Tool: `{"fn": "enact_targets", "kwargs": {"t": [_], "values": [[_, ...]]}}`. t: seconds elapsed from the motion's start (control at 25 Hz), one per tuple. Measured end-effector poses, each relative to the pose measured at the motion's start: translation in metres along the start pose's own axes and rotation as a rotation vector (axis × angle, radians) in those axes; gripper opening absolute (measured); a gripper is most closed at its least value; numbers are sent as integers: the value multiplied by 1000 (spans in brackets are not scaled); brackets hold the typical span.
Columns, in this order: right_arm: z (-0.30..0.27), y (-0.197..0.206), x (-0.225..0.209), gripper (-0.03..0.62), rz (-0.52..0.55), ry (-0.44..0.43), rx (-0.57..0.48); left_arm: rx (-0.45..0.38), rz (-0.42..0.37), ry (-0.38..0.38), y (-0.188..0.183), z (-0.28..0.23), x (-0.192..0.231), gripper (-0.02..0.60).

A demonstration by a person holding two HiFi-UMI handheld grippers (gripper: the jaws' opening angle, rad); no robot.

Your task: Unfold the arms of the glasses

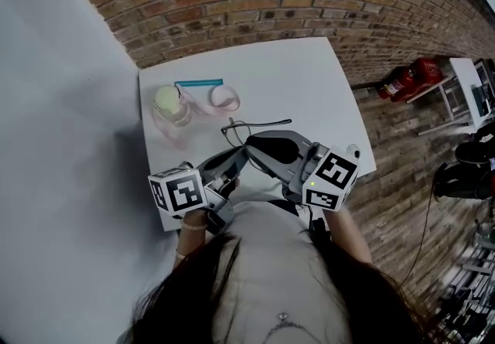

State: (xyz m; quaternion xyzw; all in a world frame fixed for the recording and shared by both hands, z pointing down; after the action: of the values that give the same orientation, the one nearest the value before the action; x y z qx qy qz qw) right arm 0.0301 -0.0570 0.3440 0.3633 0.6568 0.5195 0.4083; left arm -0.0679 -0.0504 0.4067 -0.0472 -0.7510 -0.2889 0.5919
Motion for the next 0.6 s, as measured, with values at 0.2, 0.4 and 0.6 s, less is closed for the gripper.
{"fn": "enact_targets", "kwargs": {"t": [0.2,0.4,0.6], "values": [[-6,2,-1,37,-3,-10,23,-20,-27,-6,-1,2,0,21],[-9,3,-1,43,-12,-9,31,-26,-60,-11,-2,2,-1,21],[-11,3,-2,44,-22,-6,33,-33,-107,-15,-3,2,-3,21]]}}
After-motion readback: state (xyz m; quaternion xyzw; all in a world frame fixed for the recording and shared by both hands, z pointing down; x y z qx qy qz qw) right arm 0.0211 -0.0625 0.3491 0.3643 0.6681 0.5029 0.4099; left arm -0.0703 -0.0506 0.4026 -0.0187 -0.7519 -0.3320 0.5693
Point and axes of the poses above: the fingertips, and each gripper's own axes: z backward along the fingers, x to its left, y out of its underside, the point moved 6 cm from there along z, backward along the fingers, and after that the axes turned 7 degrees about z, right-handed, at the moved point
